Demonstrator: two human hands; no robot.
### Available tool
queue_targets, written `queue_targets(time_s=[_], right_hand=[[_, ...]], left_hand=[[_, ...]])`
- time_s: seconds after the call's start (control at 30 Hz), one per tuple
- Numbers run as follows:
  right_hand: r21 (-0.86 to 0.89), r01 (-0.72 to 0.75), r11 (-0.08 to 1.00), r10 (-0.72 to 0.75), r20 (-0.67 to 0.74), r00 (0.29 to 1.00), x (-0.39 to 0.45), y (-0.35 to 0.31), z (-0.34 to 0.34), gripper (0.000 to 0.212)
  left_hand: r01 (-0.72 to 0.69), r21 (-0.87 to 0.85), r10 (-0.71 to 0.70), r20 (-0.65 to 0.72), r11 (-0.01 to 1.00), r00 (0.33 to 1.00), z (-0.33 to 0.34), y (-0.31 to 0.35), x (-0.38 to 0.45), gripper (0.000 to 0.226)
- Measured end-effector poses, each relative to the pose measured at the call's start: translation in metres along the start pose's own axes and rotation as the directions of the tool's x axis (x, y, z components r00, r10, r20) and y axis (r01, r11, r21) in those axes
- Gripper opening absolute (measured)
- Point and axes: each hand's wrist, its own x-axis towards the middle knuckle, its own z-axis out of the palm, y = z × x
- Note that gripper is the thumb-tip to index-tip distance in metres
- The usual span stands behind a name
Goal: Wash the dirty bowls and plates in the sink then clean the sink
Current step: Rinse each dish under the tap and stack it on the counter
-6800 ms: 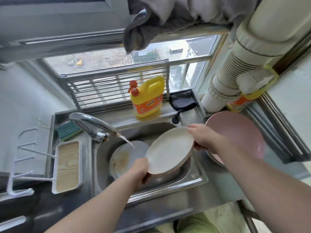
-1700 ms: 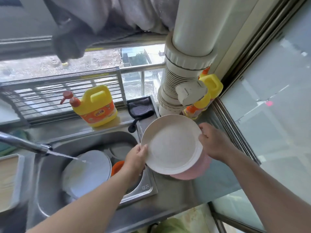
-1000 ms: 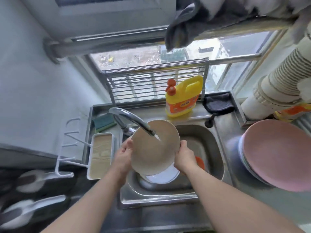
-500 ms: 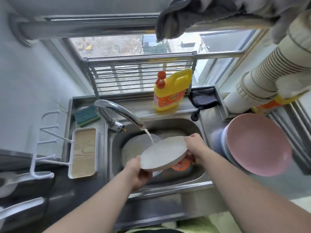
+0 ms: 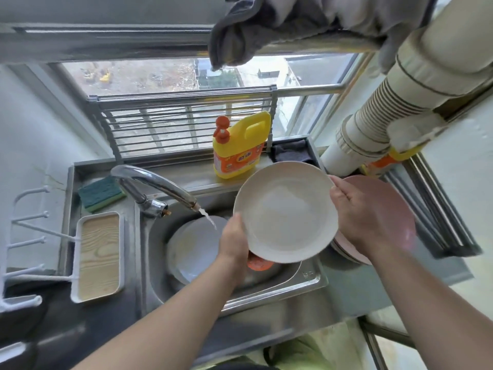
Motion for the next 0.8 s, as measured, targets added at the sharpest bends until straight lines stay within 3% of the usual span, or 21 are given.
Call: queue_targets(time_s=[0.07, 0.17, 0.27, 0.63, 0.8], right_hand=[[-0.083, 0.059, 0.995, -0.062, -0.033, 0.998, -0.008, 0.009, -0.010, 0.042], [-0.110, 0.109, 0.988, -0.119, -0.086, 0.989, -0.016, 0.012, -0.011, 0.046], [-0.108, 0.135, 0.985, -0.148, -0.126, 0.981, -0.017, 0.010, -0.006, 0.046], [0.015, 0.170, 0.985, -0.168, -0.109, 0.980, -0.014, 0.004, -0.002, 0.036], [0.069, 0.115, 0.991, -0.108, -0.101, 0.989, -0.005, 0.007, 0.004, 0.036]], left_hand=[[-0.144, 0.050, 0.143, 0.021, 0.988, 0.990, -0.001, 0.007, 0.001, 0.051], [-0.296, 0.073, 0.294, 0.034, 0.952, 0.955, 0.005, 0.018, -0.008, 0.042], [-0.322, 0.035, 0.323, -0.015, 0.946, 0.946, 0.004, 0.015, -0.009, 0.039], [-0.190, -0.022, 0.188, -0.074, 0.982, 0.979, 0.000, 0.007, -0.002, 0.042], [-0.108, -0.037, 0.105, -0.080, 0.993, 0.991, -0.001, 0.008, -0.002, 0.044]])
